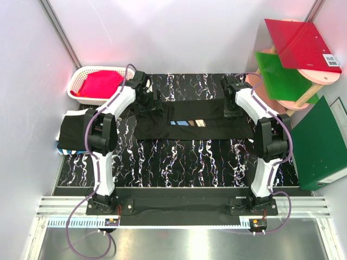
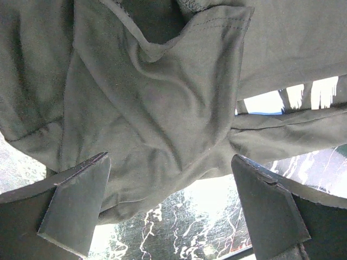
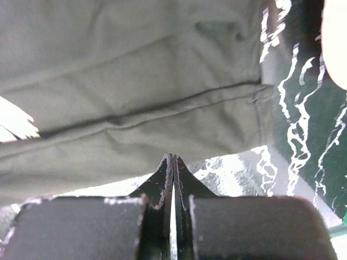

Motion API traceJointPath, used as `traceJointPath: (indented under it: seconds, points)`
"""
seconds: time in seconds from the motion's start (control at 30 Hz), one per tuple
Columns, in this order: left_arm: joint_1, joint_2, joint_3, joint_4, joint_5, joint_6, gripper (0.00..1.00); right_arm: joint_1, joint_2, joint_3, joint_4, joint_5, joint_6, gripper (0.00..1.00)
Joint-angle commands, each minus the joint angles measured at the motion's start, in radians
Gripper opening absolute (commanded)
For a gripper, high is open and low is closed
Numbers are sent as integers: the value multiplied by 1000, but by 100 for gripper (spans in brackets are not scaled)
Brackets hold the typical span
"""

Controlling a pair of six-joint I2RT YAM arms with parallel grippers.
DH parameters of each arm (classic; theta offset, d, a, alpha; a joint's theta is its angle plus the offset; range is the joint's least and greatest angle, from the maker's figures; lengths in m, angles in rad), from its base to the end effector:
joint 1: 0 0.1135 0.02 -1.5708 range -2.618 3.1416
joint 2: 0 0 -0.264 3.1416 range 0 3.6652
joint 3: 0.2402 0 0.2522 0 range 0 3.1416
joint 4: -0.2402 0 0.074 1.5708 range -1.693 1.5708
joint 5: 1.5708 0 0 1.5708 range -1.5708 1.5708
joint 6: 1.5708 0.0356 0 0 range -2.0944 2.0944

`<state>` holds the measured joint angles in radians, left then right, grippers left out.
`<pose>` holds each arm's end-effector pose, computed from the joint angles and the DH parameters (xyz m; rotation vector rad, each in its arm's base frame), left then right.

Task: Fold and stack the t-shirts
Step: Fold the other side of the tshirt into a rectangle

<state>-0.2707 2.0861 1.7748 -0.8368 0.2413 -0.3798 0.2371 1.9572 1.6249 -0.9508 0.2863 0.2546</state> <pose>0.4277 -0.1275 0.2263 -0.0792 2.7734 -0.5088 0.3924 0.0845 0.2311 0.0824 2.7795 -0.2907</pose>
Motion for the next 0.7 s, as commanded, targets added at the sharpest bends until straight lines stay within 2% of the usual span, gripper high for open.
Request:
traceJointPath:
  seconds: [0.0,0.1,0.13,0.17,0.2,0.27,0.33,0.43,0.67]
  points:
    - [-2,9,52,1,30,25,99,7,-34,36,61,91,23,0]
    - [-2,9,55,-5,30,27,99,7,41,79,54,76,11,0]
    - [-2,8,55,-8,29,27,99,7,58,107,40,62,12,7]
    - [-2,6,55,-10,27,28,99,7,74,115,24,54,18,18]
    - [-2,5,54,-12,29,28,99,8,94,121,2,42,28,48]
    - [-2,0,52,-13,27,28,99,7,101,112,-8,24,31,71]
    - [-2,0,51,-15,24,28,99,7,94,86,-3,-2,34,88]
    - [-2,2,51,-18,27,25,99,7,83,66,4,-15,31,93]
    - [-2,9,54,-18,35,19,99,7,130,49,-5,-41,23,89]
